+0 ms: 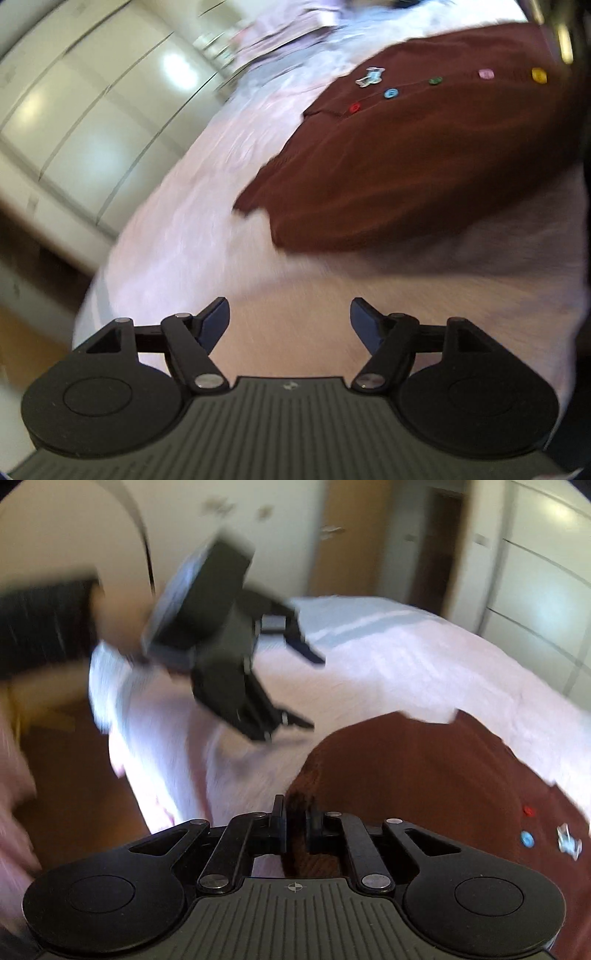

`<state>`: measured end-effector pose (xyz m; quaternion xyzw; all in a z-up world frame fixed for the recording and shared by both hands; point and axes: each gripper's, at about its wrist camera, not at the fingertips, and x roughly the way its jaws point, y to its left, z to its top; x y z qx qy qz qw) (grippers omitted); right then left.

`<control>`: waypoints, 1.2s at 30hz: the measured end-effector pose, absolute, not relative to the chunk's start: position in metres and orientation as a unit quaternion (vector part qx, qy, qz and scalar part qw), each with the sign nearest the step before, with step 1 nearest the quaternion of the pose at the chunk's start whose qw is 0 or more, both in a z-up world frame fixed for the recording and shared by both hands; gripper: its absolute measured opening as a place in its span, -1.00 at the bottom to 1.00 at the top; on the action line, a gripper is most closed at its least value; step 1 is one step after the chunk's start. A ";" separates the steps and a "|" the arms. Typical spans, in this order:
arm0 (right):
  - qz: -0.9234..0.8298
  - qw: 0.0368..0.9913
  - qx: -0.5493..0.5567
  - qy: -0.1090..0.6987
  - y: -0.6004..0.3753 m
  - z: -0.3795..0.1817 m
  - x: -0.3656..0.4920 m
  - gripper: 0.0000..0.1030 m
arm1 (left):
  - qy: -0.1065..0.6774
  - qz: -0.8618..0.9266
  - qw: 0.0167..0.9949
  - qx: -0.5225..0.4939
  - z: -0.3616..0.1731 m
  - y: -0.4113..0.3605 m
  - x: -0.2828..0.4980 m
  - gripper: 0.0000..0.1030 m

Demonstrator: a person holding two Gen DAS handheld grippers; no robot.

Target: Fold clothes

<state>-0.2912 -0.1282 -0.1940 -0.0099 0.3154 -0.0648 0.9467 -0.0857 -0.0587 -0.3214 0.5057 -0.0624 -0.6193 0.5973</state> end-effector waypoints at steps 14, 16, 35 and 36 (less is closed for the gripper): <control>-0.083 0.953 0.108 0.270 -0.179 -0.177 -0.332 -0.86 | -0.137 -0.638 0.481 0.586 -0.340 -0.159 -0.098 -0.76; -0.082 0.956 0.123 0.255 -0.186 -0.178 -0.343 -0.86 | -0.130 -0.635 0.492 0.581 -0.329 -0.163 -0.105 -0.78; -0.319 0.872 0.340 0.149 -0.311 -0.237 -0.586 -0.86 | -0.136 -0.706 0.461 0.520 -0.299 -0.361 -0.336 -0.51; -0.328 0.861 0.358 0.153 -0.318 -0.247 -0.595 -0.86 | -0.119 -0.709 0.463 0.519 -0.300 -0.357 -0.329 -0.45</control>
